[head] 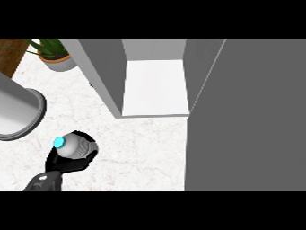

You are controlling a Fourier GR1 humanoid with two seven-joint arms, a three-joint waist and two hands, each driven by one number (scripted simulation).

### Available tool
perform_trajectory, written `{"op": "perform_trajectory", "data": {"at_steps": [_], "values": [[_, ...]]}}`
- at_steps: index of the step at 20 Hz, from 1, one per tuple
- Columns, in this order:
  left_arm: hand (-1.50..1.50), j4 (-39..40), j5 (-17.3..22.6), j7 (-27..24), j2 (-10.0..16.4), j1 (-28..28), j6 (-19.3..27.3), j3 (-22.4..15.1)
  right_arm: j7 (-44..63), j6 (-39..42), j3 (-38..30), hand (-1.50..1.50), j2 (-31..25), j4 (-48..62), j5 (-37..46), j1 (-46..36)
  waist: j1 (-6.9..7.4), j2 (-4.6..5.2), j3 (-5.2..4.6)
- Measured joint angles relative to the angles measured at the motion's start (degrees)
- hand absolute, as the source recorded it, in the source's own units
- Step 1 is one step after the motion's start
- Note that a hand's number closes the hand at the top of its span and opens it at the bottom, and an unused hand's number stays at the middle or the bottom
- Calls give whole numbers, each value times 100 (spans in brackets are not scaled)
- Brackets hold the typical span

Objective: Pick up the bottled water, place it into the cabinet and close the cabinet

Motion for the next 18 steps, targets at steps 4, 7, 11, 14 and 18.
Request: {"op": "perform_trajectory", "data": {"at_steps": [4, 7, 11, 14, 18], "values": [[150, 202, 33, -78, -37, -122, -15, 4, -56, 11, -23, -150, 20, 26, 13, -2, 7, -6, 10], [150, 205, 141, -211, -176, -144, 171, 88, 28, -20, 6, -150, 35, 26, 21, -84, 40, -10, 16], [150, -44, 395, -544, -470, 42, 623, 301, -41, 6, -79, -150, 23, 26, 10, -22, 82, -45, 40], [150, -255, 516, -638, -658, 148, 811, 332, -21, -10, 41, -150, 53, 11, 29, 42, 101, -53, 46], [150, -380, 835, -632, -819, 180, 898, 96, -72, -3, 70, -150, 80, 69, 61, 30, 97, -56, 41]]}}
